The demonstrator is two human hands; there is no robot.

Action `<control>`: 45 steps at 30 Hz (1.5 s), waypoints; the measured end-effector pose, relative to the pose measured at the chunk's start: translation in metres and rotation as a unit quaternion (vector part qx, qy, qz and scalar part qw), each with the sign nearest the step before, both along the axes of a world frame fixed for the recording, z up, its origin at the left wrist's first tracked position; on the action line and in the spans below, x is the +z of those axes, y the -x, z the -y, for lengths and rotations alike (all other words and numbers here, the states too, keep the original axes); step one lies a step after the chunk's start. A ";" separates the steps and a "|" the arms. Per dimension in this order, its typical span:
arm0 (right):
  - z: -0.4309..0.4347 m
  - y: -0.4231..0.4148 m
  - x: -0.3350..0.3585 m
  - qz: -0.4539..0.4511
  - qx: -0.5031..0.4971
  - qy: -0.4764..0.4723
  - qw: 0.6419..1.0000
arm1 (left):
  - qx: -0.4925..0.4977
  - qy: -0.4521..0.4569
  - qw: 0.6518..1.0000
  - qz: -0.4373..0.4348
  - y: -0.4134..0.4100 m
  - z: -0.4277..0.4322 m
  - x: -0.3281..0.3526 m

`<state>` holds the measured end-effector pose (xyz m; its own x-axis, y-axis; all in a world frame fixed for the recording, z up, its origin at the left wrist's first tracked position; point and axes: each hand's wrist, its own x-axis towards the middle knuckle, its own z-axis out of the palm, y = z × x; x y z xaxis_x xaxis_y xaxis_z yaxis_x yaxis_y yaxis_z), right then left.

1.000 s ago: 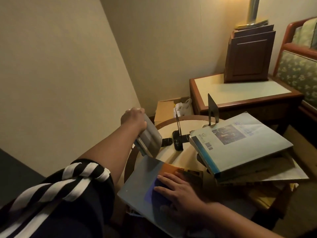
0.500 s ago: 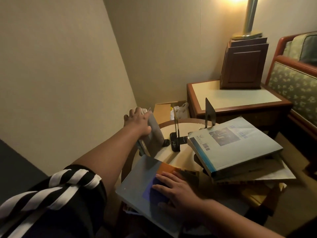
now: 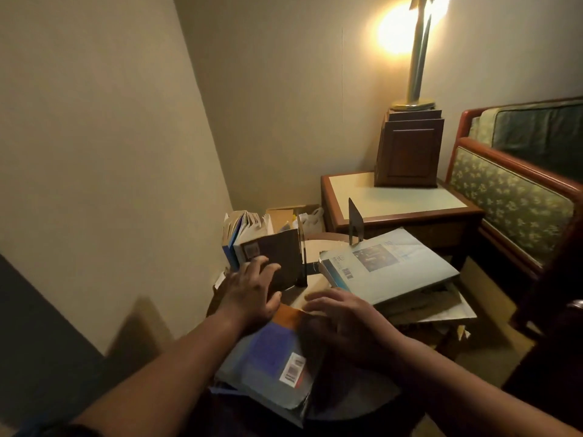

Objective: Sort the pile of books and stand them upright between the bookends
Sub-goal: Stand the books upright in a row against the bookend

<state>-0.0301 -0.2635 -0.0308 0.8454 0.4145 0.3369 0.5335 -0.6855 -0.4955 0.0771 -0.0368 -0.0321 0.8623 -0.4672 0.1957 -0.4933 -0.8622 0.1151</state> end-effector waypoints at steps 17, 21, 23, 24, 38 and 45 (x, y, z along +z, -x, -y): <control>0.152 -0.032 0.023 -0.237 -0.426 0.018 0.873 | 0.004 0.029 0.986 -0.164 0.045 -0.008 -0.071; 0.156 -0.036 0.032 -0.250 -0.415 0.033 0.874 | 0.004 0.030 0.986 -0.163 0.044 -0.008 -0.072; 0.155 -0.038 0.036 -0.249 -0.420 0.051 0.871 | 0.002 0.036 0.987 -0.159 0.044 -0.009 -0.074; 0.154 -0.039 0.038 -0.249 -0.420 0.057 0.871 | 0.001 0.040 0.987 -0.156 0.043 -0.009 -0.074; 0.154 -0.023 0.037 -0.258 -0.437 -0.024 0.861 | 0.006 0.050 0.985 -0.164 0.040 -0.011 -0.081; 0.154 -0.003 0.058 -0.313 -0.334 -0.314 0.832 | 0.010 0.041 0.985 -0.168 0.043 -0.009 -0.077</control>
